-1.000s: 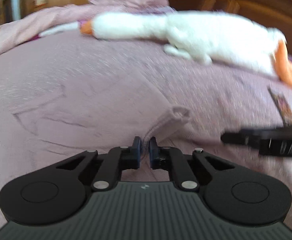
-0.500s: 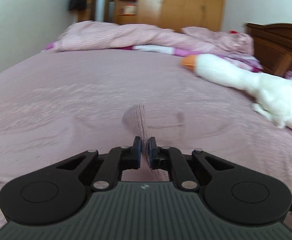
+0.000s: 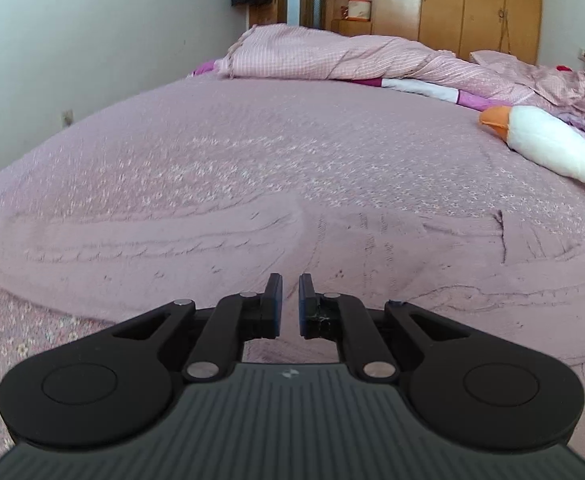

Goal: Fold small clothes

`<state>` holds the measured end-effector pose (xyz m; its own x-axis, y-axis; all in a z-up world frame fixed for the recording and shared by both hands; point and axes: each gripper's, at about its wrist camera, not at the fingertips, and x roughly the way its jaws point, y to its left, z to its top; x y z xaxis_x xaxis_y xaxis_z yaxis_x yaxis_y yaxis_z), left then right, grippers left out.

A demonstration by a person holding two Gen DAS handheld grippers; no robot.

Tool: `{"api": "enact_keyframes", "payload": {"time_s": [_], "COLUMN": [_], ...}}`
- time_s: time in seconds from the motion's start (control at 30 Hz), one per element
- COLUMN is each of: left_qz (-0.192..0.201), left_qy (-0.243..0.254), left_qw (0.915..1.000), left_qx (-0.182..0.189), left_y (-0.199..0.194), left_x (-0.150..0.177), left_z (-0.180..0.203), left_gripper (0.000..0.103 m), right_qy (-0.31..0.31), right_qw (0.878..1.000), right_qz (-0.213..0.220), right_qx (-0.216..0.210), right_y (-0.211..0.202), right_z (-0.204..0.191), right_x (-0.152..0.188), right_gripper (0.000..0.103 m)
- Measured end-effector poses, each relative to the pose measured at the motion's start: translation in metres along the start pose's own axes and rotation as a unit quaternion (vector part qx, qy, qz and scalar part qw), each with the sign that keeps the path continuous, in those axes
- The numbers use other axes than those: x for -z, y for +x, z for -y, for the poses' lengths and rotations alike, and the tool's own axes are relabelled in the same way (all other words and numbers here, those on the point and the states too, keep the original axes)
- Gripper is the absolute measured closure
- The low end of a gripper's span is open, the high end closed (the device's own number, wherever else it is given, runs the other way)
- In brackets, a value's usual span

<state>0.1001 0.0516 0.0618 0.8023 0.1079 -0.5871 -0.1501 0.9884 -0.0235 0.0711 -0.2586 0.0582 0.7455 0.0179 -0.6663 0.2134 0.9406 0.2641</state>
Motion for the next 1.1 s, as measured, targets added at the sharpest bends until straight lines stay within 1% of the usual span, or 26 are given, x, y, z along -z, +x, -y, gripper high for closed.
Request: {"api": "enact_keyframes", "payload": {"time_s": [0.23,0.3,0.37,0.43,0.47,0.6,0.73,0.9,1.1], "left_qz": [-0.017,-0.020,-0.024,-0.016,-0.010,-0.006,-0.009,-0.012,-0.039], "left_qy": [-0.009,-0.016,-0.028,-0.035,-0.032,-0.006,-0.010,-0.006,-0.017], "left_qw": [0.9995,0.9992,0.9982,0.9972,0.9971,0.9973,0.9968,0.9970,0.9964], "left_qx": [0.026,0.030,0.047,0.063,0.068,0.073,0.079,0.077,0.074], "left_y": [-0.006,-0.008,-0.013,-0.020,-0.025,-0.032,-0.028,-0.016,0.011], "left_x": [-0.005,-0.006,-0.007,-0.008,-0.008,-0.008,-0.010,-0.015,-0.021], "left_z": [-0.017,-0.019,-0.024,-0.027,-0.027,-0.024,-0.024,-0.026,-0.034], "left_gripper": [0.093,0.084,0.059,0.047,0.044,0.042,0.041,0.041,0.041], "right_qy": [-0.003,-0.006,-0.008,-0.008,-0.008,-0.008,-0.013,-0.013,-0.008], "right_qw": [1.000,1.000,1.000,1.000,1.000,1.000,1.000,1.000,1.000], "right_qz": [0.011,0.014,0.016,0.018,0.018,0.014,0.013,0.016,0.015], "right_qx": [0.002,0.002,0.002,0.003,0.004,0.010,0.014,0.019,0.017], "right_y": [-0.005,-0.006,-0.008,-0.008,-0.008,-0.007,-0.008,-0.010,-0.009], "right_z": [-0.013,-0.017,-0.020,-0.023,-0.024,-0.027,-0.031,-0.033,-0.034], "right_x": [-0.002,-0.003,-0.002,-0.001,0.000,0.003,0.004,0.004,0.006], "right_gripper": [0.049,0.049,0.049,0.049,0.049,0.049,0.049,0.049,0.049]}}
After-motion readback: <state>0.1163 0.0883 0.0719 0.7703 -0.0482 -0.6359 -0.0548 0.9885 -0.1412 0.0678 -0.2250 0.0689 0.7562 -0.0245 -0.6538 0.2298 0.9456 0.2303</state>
